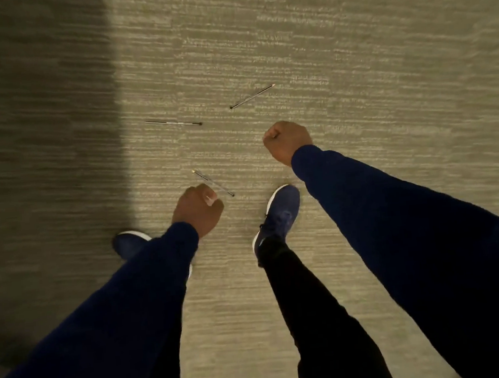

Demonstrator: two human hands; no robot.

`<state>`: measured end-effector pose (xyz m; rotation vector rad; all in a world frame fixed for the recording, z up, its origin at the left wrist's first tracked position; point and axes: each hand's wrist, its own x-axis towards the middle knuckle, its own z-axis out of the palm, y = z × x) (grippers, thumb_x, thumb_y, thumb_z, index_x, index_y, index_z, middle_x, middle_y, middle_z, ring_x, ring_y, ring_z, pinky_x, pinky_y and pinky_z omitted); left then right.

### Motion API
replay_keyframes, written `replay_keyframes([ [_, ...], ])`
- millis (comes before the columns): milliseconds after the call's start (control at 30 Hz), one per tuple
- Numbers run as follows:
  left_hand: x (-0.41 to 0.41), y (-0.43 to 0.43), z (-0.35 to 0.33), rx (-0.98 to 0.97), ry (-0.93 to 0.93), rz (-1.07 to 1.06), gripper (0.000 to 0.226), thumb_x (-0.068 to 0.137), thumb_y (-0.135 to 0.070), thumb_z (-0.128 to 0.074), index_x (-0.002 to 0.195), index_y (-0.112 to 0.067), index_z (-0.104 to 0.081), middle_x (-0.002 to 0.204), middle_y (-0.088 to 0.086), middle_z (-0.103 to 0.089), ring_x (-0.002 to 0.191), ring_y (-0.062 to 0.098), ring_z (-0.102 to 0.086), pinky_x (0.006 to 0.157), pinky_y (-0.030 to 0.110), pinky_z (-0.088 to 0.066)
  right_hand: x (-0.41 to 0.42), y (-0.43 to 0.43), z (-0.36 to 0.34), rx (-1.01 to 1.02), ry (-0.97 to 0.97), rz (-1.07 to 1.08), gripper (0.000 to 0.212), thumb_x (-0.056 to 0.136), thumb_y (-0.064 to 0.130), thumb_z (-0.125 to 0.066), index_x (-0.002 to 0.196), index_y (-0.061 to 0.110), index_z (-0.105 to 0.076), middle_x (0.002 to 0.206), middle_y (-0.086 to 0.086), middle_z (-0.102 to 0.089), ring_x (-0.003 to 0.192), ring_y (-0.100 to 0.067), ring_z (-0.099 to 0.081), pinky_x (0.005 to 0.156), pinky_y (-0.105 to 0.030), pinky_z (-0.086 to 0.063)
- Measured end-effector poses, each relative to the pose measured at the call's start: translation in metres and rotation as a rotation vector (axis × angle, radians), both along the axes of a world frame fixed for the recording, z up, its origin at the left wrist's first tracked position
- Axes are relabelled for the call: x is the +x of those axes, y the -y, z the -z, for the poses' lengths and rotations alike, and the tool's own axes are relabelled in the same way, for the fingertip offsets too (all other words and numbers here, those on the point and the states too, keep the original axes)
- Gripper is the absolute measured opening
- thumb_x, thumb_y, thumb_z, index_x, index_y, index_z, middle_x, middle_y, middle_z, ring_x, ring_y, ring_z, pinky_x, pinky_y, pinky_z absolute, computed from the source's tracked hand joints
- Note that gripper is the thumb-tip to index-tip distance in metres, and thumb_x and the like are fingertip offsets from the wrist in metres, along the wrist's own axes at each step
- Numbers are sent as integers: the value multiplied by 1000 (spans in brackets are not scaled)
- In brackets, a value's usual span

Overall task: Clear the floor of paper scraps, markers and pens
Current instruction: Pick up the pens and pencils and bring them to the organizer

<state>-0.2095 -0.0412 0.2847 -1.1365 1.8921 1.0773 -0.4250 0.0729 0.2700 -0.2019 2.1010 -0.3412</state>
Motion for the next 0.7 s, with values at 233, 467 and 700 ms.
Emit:
replay_keyframes([
  [233, 0, -38, 159, -12, 56, -68, 19, 94, -32, -57, 103, -15, -60, 116, 8, -61, 87, 19, -54, 75, 30, -41, -32, 27, 138, -62, -23, 1, 19, 92, 22, -50, 82, 7, -58, 84, -11, -64, 77, -25, -61, 74, -39, -56],
  [467, 13, -32, 269, -152, 210, -458, 37, 95, -40, -58, 108, -6, -58, 106, 9, -65, 78, 22, -62, 68, 33, -47, -61, 53, 236, -164, 112, 527, 19, 90, 23, -57, 90, 6, -65, 76, -8, -68, 57, -20, -63, 59, -36, -62],
  [700, 21, -26, 318, -187, 124, -488, 26, 95, -37, -62, 96, -11, -66, 78, -4, -63, 61, 10, -55, 53, 25, -36, -80, 63, 303, -39, 19, 644, 25, 92, 40, -62, 84, 16, -61, 85, -5, -72, 70, -19, -72, 69, -36, -64],
])
